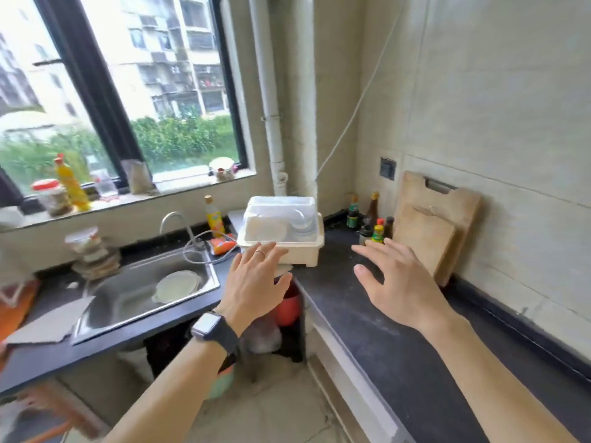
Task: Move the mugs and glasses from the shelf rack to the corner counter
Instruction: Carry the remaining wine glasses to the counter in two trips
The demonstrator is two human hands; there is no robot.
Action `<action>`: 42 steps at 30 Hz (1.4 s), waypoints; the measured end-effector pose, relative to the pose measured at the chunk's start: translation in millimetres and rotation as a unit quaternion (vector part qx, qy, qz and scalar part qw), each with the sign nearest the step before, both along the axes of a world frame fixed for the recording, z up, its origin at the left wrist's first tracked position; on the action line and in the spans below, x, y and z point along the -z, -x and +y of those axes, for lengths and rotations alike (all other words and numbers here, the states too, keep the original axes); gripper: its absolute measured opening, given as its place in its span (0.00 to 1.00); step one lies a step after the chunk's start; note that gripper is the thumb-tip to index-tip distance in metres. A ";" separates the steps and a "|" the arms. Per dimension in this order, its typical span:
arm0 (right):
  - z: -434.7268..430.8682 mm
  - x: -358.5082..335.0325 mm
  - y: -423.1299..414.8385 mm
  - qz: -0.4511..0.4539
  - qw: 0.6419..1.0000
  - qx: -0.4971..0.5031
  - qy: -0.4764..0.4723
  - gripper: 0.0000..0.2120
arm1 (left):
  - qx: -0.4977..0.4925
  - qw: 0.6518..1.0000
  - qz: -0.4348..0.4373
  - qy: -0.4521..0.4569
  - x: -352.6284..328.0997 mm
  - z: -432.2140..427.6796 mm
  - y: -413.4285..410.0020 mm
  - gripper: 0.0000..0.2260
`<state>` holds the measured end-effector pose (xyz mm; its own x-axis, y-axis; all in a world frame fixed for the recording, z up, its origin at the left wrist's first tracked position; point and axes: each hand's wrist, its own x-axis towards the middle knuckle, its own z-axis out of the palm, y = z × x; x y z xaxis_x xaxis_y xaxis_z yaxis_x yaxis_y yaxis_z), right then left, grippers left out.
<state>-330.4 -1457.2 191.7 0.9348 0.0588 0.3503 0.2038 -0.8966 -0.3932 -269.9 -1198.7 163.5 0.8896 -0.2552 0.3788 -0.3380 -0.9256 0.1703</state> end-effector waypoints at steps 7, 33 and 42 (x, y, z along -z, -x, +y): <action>231.1 -38.8 -30.3 -0.044 0.981 -0.189 0.015 0.19 | -0.195 0.980 -0.027 0.014 -37.3 235.9 65.5 0.25; 831.0 -94.6 -66.2 -0.092 0.889 -0.448 0.024 0.23 | -0.419 0.907 -0.047 0.018 -104.4 778.2 151.0 0.25; 973.4 -115.0 -175.7 -0.114 0.880 -0.461 -0.001 0.24 | -0.441 0.897 -0.041 0.009 -144.1 914.4 58.3 0.25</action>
